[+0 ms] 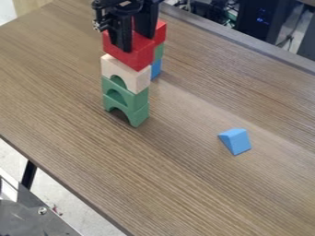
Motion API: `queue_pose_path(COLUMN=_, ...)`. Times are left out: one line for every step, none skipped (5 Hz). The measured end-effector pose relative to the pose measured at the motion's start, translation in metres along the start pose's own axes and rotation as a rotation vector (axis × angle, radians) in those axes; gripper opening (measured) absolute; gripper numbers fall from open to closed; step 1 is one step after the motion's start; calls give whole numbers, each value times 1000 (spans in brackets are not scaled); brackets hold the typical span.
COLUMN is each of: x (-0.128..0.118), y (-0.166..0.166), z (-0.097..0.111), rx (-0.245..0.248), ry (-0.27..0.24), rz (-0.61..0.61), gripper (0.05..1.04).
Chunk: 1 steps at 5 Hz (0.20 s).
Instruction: Put the red block on top of the white arch
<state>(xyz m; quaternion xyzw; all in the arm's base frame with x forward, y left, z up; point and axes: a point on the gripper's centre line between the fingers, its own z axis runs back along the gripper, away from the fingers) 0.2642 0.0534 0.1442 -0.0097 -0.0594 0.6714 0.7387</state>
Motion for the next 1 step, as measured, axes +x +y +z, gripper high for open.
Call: queue_pose_path(x=0, y=1, z=-2, rx=2, ry=-2, rz=15, gripper=517)
